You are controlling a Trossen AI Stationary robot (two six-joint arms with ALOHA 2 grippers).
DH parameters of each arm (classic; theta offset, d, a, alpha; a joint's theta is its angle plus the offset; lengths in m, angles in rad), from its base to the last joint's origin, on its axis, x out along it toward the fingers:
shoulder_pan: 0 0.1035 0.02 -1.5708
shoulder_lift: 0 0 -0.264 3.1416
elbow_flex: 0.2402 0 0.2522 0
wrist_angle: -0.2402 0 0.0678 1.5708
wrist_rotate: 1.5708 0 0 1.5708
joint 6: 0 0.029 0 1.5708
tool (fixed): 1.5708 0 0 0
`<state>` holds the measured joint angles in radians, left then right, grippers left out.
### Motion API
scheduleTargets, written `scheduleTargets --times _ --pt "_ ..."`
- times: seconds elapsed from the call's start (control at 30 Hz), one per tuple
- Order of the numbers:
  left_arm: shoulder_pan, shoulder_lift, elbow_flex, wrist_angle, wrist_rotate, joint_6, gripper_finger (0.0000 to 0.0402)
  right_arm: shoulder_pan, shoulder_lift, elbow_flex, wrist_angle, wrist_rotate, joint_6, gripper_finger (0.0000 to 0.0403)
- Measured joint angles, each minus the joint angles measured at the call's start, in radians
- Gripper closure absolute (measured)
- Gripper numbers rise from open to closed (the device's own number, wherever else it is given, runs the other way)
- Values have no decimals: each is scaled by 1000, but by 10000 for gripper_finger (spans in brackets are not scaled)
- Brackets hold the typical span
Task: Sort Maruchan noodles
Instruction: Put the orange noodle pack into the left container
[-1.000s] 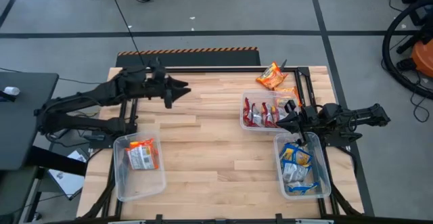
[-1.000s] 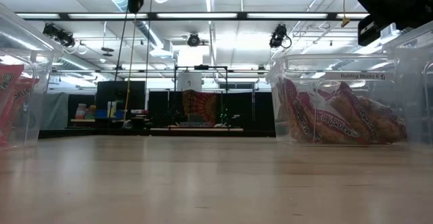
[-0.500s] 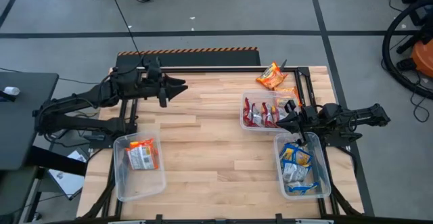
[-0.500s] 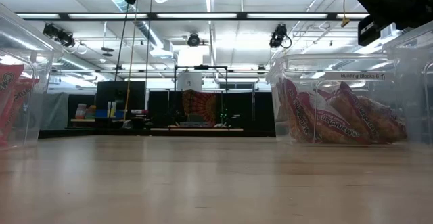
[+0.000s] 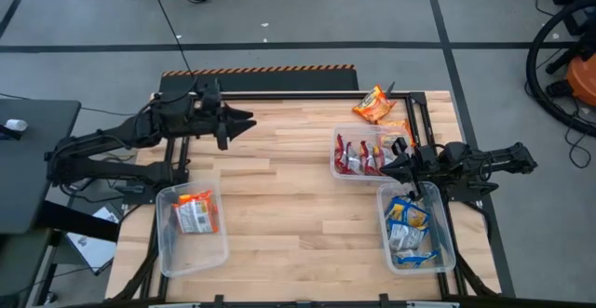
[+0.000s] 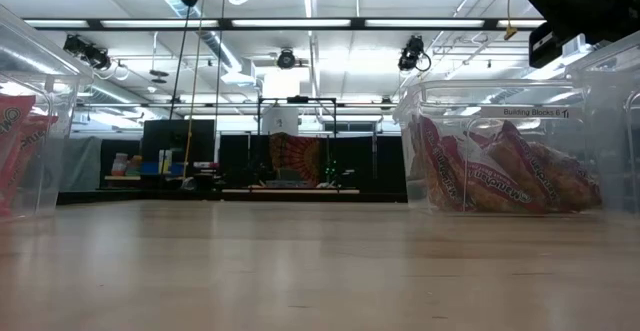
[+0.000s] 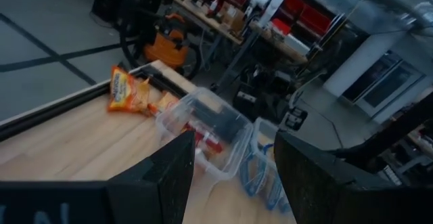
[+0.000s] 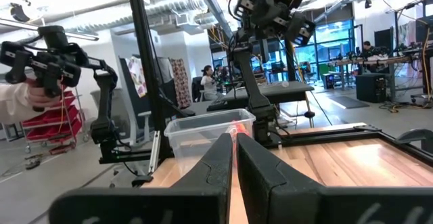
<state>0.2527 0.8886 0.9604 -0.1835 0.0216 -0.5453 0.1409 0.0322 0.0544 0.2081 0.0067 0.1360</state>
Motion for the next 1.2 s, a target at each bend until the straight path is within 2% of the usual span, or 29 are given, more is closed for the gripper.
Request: scheduleTargets --times 0.27,0.47,0.63,0.77,0.87,1.07,1.2 --pt "-4 -58 -1 -203 -29 32 194 0 0 0 0 0 0 374" --pt "-122 -160 -3 -189 -75 71 194 0 0 0 0 0 0 374" --pt "-297 -253 -122 -54 -162 47 194 0 0 0 0 0 0 374" --pt "-465 -289 -277 162 -166 30 194 0 0 0 0 0 0 374" --pt "-560 -302 -332 214 -175 71 198 0 0 0 0 0 0 374" --pt "-611 -387 -375 228 -186 166 232 0 0 0 0 0 0 374" --pt "-600 -475 -495 320 -185 184 263 0 0 0 0 0 0 374"
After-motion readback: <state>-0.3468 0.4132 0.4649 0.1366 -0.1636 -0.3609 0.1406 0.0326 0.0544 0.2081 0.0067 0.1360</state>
